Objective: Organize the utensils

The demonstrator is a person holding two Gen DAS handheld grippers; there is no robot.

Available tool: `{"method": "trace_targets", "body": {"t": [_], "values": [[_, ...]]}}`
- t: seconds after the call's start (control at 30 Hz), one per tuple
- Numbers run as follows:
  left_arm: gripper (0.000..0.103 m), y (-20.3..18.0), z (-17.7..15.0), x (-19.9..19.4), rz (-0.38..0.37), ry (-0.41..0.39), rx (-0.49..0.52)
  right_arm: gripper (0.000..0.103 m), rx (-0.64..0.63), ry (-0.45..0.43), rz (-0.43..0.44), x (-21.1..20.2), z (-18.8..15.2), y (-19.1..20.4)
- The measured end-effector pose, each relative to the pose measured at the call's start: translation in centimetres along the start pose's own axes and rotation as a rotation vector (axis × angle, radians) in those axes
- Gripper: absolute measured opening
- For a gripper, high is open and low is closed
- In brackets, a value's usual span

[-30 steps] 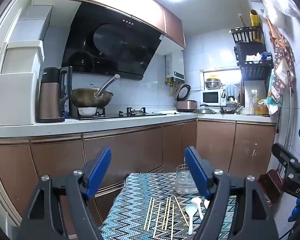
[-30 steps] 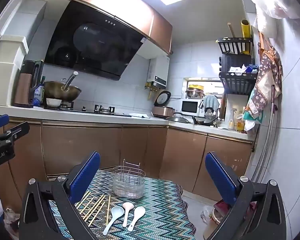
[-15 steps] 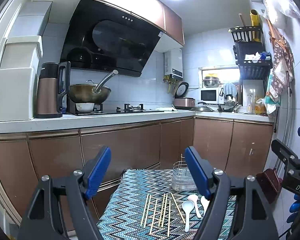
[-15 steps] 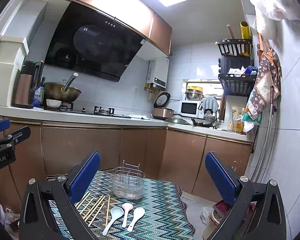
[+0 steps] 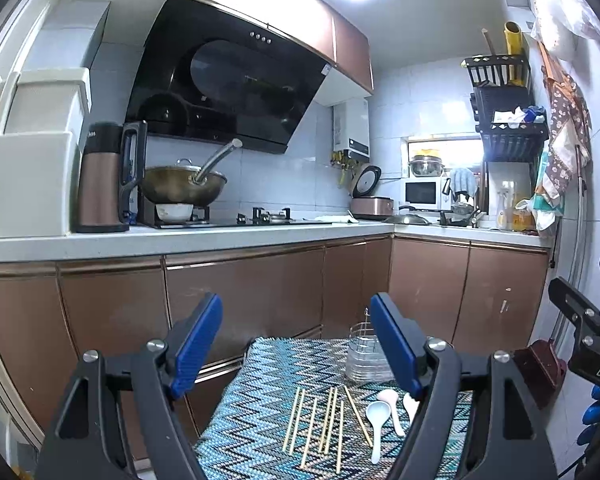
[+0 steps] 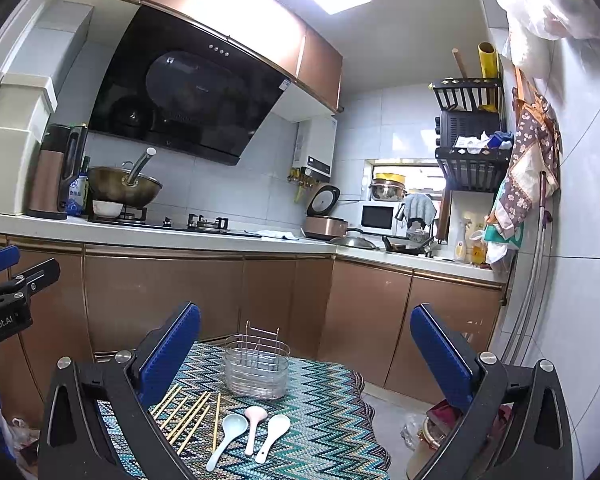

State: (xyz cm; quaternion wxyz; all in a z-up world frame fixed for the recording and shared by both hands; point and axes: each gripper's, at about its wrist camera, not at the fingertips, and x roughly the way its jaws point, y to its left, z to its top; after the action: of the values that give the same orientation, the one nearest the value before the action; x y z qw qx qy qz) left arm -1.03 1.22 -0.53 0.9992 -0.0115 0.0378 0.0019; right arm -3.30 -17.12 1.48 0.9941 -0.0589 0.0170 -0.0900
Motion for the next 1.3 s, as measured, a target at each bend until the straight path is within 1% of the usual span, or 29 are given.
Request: {"method": "trace_targets", "body": {"t": [0.1, 0.47, 0.6, 0.9, 1.1, 1.3], "values": [[0.075, -0.2, 0.0, -0.1, 0.008, -0.006, 0.012, 0.103, -0.005, 0.004, -0.003, 0.0, -0.1, 0.0], [0.075, 0.9, 0.1, 0.2, 0.032, 0.009, -0.014, 0.103, -0.007, 0.010, -0.016, 0.2, -0.2, 0.0], [0.075, 1.1, 0.1, 0.2, 0.023, 0.016, -0.029, 0.103, -0.012, 0.016, -0.015, 0.3, -0.2, 0.1], [0.075, 1.0, 0.1, -0.2, 0.034, -0.014, -0.034, 0.103, -0.020, 0.020, -0.018, 0.3, -0.1, 0.3], [0.075, 1.3, -0.2, 0.7, 0.036, 0.003, -0.042, 0.103, -0.023, 0.027, -0.021, 0.7, -0.2, 0.3], [0.075, 1.0, -0.8, 2.0, 0.039, 0.019, -0.033, 0.103, -0.035, 0.060, -0.019, 2.3, -0.9, 0.3]]}}
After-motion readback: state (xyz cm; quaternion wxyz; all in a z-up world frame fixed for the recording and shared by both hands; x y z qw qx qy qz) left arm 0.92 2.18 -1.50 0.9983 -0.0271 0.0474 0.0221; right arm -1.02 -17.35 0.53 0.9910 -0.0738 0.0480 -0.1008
